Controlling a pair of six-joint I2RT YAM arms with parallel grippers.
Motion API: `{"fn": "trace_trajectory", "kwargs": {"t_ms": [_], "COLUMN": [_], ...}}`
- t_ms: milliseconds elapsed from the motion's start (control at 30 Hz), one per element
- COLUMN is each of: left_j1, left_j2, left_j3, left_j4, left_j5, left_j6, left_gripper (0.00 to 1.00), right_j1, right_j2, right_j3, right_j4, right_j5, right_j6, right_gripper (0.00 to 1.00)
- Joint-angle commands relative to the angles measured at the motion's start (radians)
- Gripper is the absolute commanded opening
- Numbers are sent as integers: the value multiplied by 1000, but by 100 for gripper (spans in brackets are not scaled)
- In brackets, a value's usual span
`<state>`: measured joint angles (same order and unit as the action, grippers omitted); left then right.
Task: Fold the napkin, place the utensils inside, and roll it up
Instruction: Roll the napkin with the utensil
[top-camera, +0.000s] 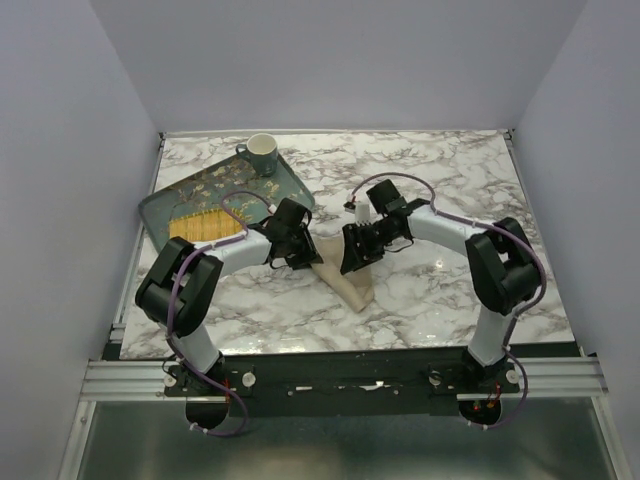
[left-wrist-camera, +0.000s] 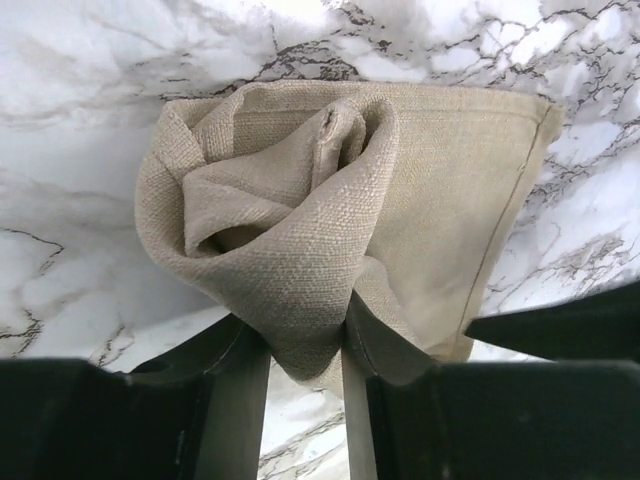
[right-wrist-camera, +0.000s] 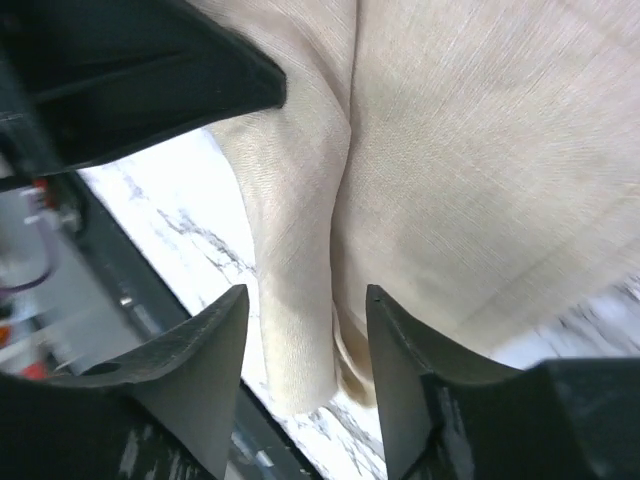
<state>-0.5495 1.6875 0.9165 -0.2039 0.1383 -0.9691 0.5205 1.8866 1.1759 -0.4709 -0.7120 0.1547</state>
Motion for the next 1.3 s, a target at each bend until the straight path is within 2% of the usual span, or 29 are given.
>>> {"fn": "trace_trajectory", "kwargs": {"t_ms": [0,133,267,400,567,833,1033,1133,1267], "left_j1": [11,10,10,17,28,37,42,45,46], "left_j2": [24,21,21,28,43,54,55,49,47], "left_j3": [19,28,44,48,50,51,51,51,41], "left_j4": [-35,-40,-48,-49,-48,-45,-46,-46,-32], "left_j5": [-52,-34,-22,-3,23,53,60,64,76], "left_j6": [49,41,40,36,36,30,35,40,47], "left_gripper": [37,37,36,36,35,34,33,33,33], "right_j1": [96,235,372,467,568,627,639,639,633], "right_j2": [-147,-193,-184,-159,-118,-23,25,26,19], "right_j3": [53,41,21,-2,-21,-16,-24,-47,-67], "right_j4": [-109,-83,-31,35,92,160,173,173,178], "right_j5": [357,590,917,1097,1242,1324,1375,1398,1379], "right_j6": [-14,8,29,55,34,9,6,13,11], "right_gripper": [61,65,67,68,68,67,62,56,38]}}
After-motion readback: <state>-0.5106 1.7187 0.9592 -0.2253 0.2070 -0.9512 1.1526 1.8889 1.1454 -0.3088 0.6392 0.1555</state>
